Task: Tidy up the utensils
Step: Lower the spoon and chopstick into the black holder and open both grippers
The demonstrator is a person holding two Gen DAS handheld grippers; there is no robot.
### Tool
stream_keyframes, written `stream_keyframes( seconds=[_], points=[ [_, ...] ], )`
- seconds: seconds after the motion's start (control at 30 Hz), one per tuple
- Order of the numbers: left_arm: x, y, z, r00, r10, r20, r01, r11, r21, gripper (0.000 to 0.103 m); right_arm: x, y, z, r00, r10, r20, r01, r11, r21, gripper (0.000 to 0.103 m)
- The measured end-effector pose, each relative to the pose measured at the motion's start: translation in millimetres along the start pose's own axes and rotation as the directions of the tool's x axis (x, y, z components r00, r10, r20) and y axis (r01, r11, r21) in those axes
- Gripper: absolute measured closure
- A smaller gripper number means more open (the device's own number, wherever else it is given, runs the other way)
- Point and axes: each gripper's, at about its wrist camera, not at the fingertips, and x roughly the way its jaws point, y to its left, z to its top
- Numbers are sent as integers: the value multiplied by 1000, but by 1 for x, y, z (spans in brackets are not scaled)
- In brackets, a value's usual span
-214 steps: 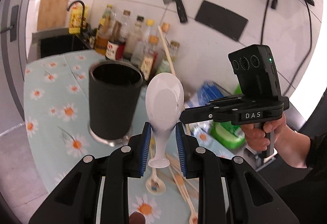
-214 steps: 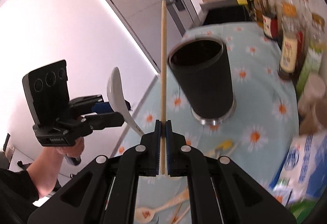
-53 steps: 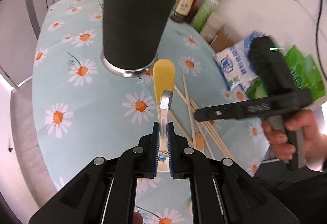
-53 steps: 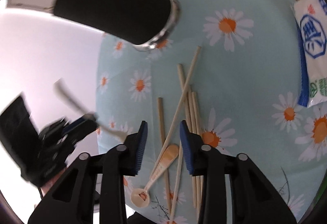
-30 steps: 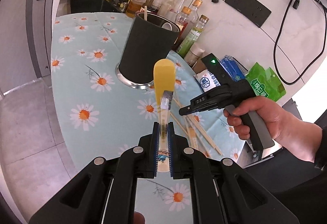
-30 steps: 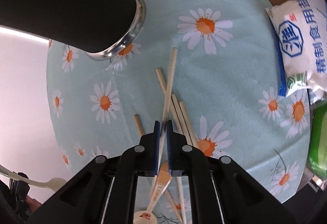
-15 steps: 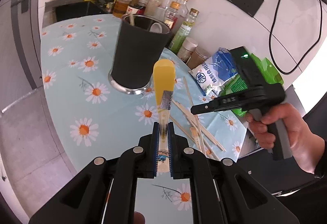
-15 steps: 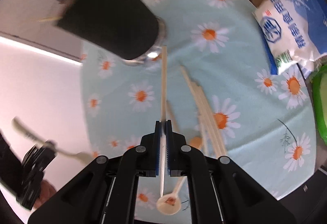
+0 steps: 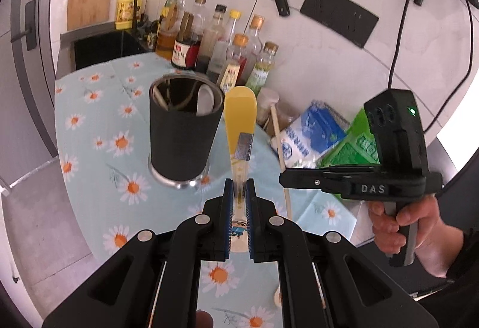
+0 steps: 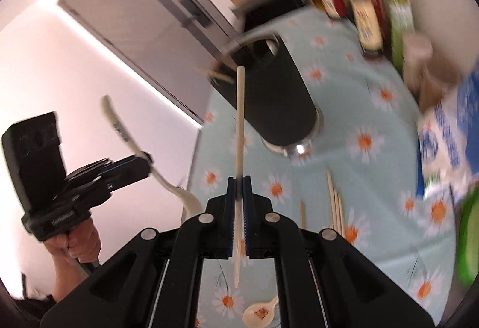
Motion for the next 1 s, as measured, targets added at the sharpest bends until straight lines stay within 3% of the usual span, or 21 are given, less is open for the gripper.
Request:
stream_keyframes(
  seconds=[0.2,0.5,0.67,0.8,1.0],
  points=[
    [-5,-10,30,997,55,50,-55,998,2,96,-23,7,31,990,80,117,-65,990,-123,97],
    [-9,-2,82,982,124,143,-121,992,-32,96,-30,23,88,958,91,272,-12,961,-276,97],
    [-5,9,104,973,152,172,-144,988,-58,96,-28,21,119,941,108,322,-14,959,-283,97],
    [0,16,119,970,165,181,-155,986,-68,96,-25,16,139,914,114,388,-2,961,-277,97],
    [15,28,133,971,172,167,-160,983,-85,96,-12,3,156,896,119,428,-9,968,-252,97]
  ],
)
